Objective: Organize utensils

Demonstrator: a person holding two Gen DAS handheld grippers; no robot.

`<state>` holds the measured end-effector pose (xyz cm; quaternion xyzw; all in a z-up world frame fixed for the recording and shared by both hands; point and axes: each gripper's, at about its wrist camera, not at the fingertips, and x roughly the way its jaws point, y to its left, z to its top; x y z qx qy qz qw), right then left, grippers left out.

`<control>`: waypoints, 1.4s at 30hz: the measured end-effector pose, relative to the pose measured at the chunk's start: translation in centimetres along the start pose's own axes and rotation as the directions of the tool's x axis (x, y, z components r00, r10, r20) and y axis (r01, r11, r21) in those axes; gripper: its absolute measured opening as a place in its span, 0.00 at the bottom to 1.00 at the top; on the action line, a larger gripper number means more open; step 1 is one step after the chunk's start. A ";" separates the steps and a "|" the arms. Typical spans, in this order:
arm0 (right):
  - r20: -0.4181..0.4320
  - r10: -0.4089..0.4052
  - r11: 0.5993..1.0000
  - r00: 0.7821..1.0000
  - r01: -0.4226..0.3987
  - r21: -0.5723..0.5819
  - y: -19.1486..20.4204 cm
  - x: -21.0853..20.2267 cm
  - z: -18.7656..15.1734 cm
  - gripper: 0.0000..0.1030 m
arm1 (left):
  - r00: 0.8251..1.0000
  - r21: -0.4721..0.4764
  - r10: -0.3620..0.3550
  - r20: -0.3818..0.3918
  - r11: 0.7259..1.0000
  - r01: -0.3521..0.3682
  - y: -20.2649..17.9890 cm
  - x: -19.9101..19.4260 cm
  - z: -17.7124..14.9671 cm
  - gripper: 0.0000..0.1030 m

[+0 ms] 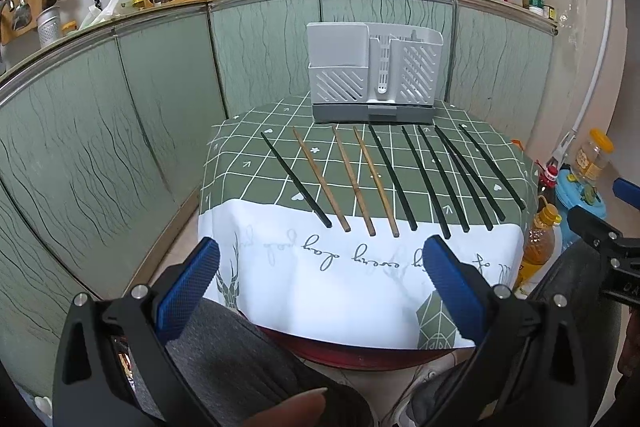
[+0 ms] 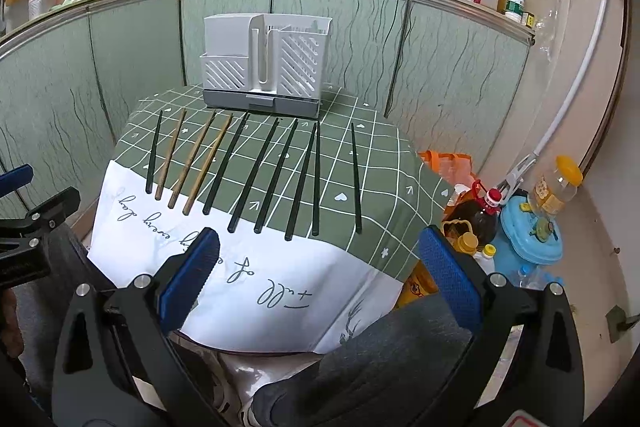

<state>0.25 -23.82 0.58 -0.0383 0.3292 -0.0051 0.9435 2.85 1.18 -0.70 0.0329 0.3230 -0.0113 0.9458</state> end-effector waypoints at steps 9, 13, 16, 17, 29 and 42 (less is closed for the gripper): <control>0.004 -0.029 0.999 1.000 0.029 0.019 -1.5 0.3 0.3 0.93 | 1.000 0.007 -0.003 0.008 1.000 0.003 0.6 0.0 0.3 0.96; 0.005 -0.041 0.999 0.999 0.041 0.031 -2.1 0.4 0.4 0.93 | 1.000 0.010 0.000 0.006 1.000 0.000 0.9 0.2 0.3 0.96; 0.000 -0.046 0.998 0.999 0.046 0.032 -2.4 0.5 0.4 0.93 | 1.000 0.009 0.003 0.004 1.000 -0.003 1.1 0.2 0.4 0.96; -0.001 -0.047 0.998 0.999 0.047 0.032 -2.5 0.5 0.4 0.93 | 1.000 0.008 0.003 0.004 1.000 -0.003 1.2 0.3 0.4 0.96; -0.009 -0.050 0.998 0.999 0.050 0.041 -2.8 0.8 0.2 0.93 | 0.999 -0.004 0.039 0.009 0.999 -0.039 2.0 0.3 0.4 0.96; -0.014 -0.046 0.998 0.999 0.046 0.036 -2.6 1.1 0.1 0.93 | 0.999 -0.015 0.040 0.009 0.999 -0.040 2.4 0.5 0.5 0.96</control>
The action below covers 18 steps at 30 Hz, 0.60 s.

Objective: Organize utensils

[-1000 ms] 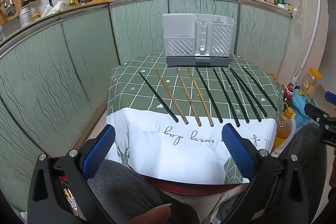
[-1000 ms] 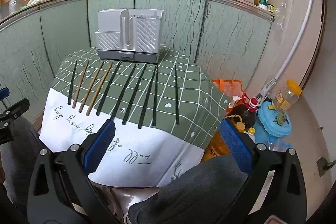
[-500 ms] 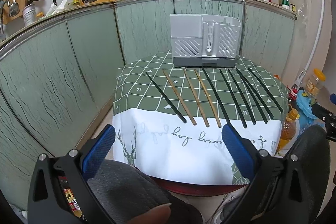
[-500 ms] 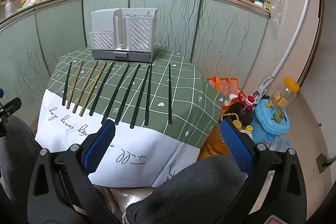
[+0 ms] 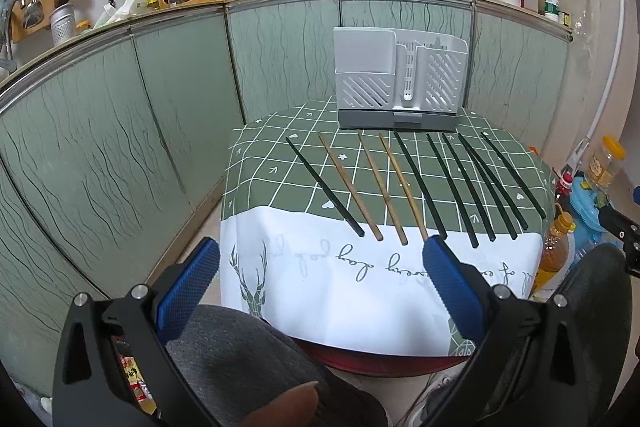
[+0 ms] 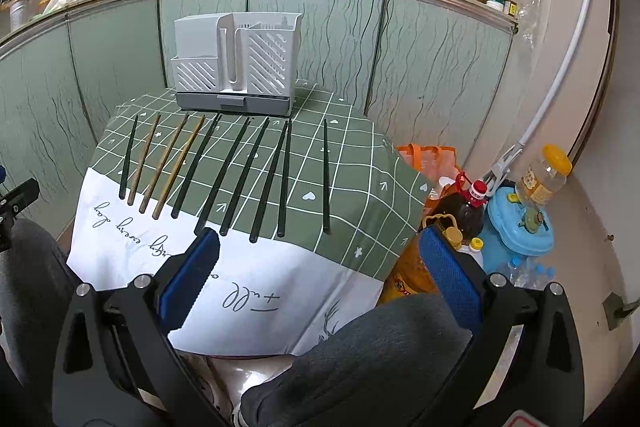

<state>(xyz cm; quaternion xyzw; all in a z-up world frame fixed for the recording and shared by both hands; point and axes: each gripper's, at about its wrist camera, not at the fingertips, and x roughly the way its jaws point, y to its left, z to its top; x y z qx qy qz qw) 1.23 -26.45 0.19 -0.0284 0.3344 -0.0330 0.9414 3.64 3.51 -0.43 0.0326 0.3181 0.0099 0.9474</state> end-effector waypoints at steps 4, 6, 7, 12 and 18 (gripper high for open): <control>-0.002 -0.001 1.000 1.000 0.001 -0.001 0.0 0.0 0.0 0.93 | 1.000 0.012 -0.005 0.006 1.000 0.005 0.0 0.2 -0.1 0.96; -0.002 -0.003 1.000 1.000 0.003 -0.003 0.0 0.1 -0.1 0.93 | 1.000 0.007 -0.009 0.008 1.000 0.008 0.1 0.4 0.0 0.96; -0.003 -0.005 1.000 1.000 0.005 -0.004 0.0 0.2 -0.1 0.93 | 1.000 0.003 -0.011 0.010 1.000 0.011 0.2 0.5 0.0 0.96; -0.001 -0.007 1.000 1.000 0.007 -0.005 -0.2 0.9 0.0 0.93 | 0.999 0.028 -0.005 0.049 1.000 0.004 0.1 0.9 0.3 0.96; 0.035 0.005 1.000 0.999 -0.005 -0.007 -0.6 2.4 0.4 0.93 | 1.000 0.063 0.017 0.017 0.998 -0.018 -0.2 3.1 1.3 0.96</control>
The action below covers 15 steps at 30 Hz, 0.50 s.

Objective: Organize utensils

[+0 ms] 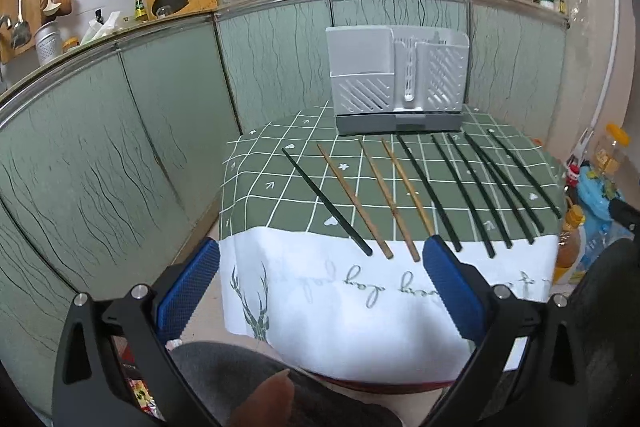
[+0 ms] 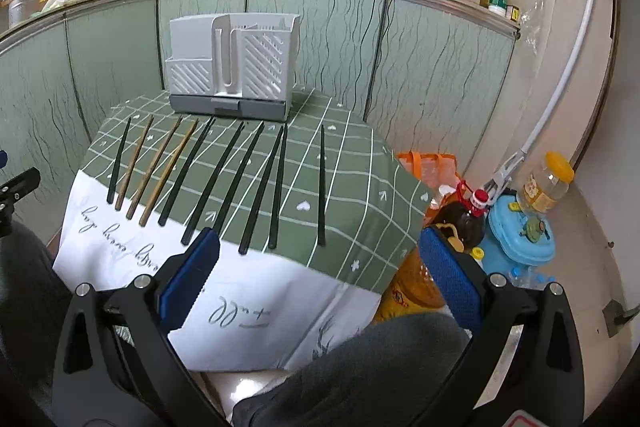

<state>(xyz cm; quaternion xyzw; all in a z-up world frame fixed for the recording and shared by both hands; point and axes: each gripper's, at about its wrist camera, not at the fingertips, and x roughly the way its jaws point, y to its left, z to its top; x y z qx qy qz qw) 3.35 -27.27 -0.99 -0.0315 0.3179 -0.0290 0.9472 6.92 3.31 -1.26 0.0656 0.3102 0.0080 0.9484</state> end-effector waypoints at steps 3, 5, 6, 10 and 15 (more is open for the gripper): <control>-0.008 0.009 1.000 1.000 -0.009 0.013 -0.5 1.5 0.3 0.93 | 1.000 0.003 0.026 -0.011 1.000 -0.026 0.0 1.7 0.5 0.96; -0.020 0.004 1.000 1.000 -0.004 0.021 -0.9 2.8 0.6 0.93 | 0.999 -0.016 0.041 -0.035 0.999 -0.042 0.2 3.3 0.8 0.96; -0.022 0.004 1.000 1.000 -0.003 0.024 -1.0 3.3 0.7 0.93 | 0.998 -0.030 0.048 -0.037 0.998 -0.049 0.3 3.9 0.9 0.96; -0.035 -0.006 0.999 0.999 0.007 0.032 -1.5 5.7 1.2 0.93 | 0.995 -0.029 0.088 -0.053 0.996 -0.090 0.0 6.3 1.2 0.96; -0.047 -0.003 0.999 0.999 0.004 0.031 -1.8 8.3 1.8 0.93 | 0.990 -0.082 0.103 -0.092 0.991 -0.110 -0.4 9.1 1.2 0.96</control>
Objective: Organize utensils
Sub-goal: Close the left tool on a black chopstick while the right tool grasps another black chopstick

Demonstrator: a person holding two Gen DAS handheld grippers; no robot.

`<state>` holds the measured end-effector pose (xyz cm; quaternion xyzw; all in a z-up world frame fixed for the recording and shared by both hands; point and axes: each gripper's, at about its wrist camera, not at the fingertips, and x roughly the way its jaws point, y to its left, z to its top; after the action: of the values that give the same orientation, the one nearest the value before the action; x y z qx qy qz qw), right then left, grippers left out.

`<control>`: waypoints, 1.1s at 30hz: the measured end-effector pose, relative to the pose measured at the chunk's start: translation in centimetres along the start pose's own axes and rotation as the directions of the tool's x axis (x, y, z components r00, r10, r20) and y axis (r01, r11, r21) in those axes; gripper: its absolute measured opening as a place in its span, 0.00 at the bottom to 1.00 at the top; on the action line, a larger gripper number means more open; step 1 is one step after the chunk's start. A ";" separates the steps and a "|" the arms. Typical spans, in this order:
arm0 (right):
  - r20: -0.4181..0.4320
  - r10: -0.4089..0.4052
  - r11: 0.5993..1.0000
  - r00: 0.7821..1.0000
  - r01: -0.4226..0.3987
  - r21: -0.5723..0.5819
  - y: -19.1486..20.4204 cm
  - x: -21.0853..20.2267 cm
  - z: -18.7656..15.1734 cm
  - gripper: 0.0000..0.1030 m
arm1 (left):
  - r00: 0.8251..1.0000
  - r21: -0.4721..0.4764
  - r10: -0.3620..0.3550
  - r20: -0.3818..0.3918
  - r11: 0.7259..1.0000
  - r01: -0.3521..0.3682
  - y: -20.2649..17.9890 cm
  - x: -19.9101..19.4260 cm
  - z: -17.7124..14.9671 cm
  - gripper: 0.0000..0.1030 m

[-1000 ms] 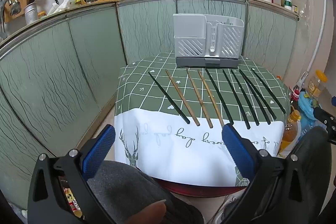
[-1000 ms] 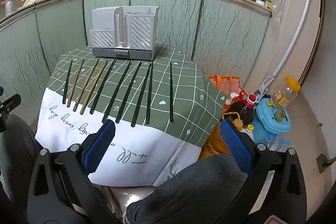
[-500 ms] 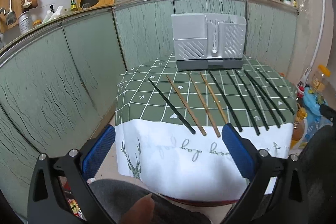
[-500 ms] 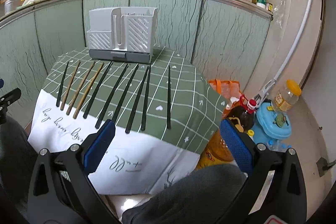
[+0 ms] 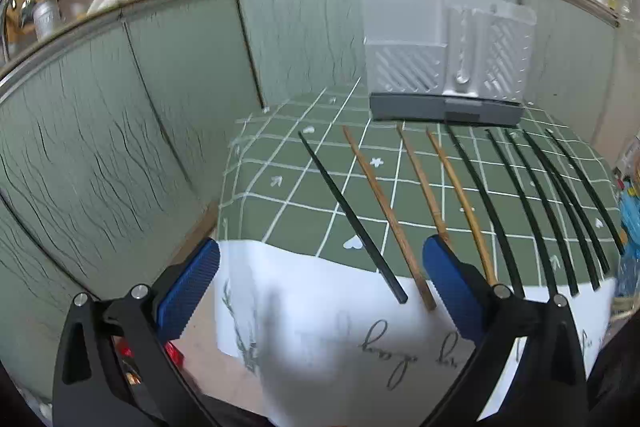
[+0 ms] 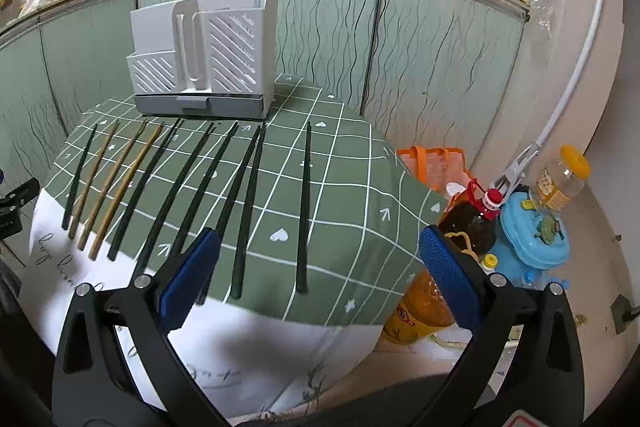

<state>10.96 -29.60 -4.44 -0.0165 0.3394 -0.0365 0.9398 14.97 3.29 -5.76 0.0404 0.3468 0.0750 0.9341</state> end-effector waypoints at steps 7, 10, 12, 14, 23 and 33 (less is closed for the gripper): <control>-0.016 -0.003 1.000 1.000 0.003 0.027 -0.5 3.0 0.3 0.93 | 0.999 -0.069 -0.006 -0.039 0.998 0.003 -0.8 2.5 -0.6 0.89; -0.015 -0.004 0.999 1.000 0.005 0.048 -1.0 3.9 0.4 0.93 | 0.997 -0.098 0.000 -0.072 0.995 -0.007 -0.9 3.6 -0.9 0.79; -0.010 -0.005 0.998 1.000 0.006 0.056 -1.3 4.3 0.3 0.93 | 0.996 -0.102 -0.014 -0.085 0.995 0.005 -1.2 4.0 -1.2 0.71; -0.005 -0.011 0.998 1.000 0.012 0.063 -1.7 4.7 0.3 0.93 | 0.995 -0.089 -0.018 -0.102 0.996 0.009 -1.4 4.5 -1.4 0.69; -0.029 0.014 0.999 0.999 -0.013 0.035 -1.8 6.1 0.0 0.87 | 0.993 -0.048 0.010 -0.114 0.999 -0.015 -2.2 5.2 -1.7 0.50; -0.132 0.039 0.999 0.990 -0.044 -0.031 -0.2 7.8 -1.1 0.28 | 0.997 -0.019 0.005 -0.075 1.000 -0.006 -3.6 4.8 -2.0 0.24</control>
<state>16.27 -30.43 -10.22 -0.0229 0.4014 -0.0122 0.9155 17.68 0.63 -10.81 0.0293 0.3808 0.0823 0.9205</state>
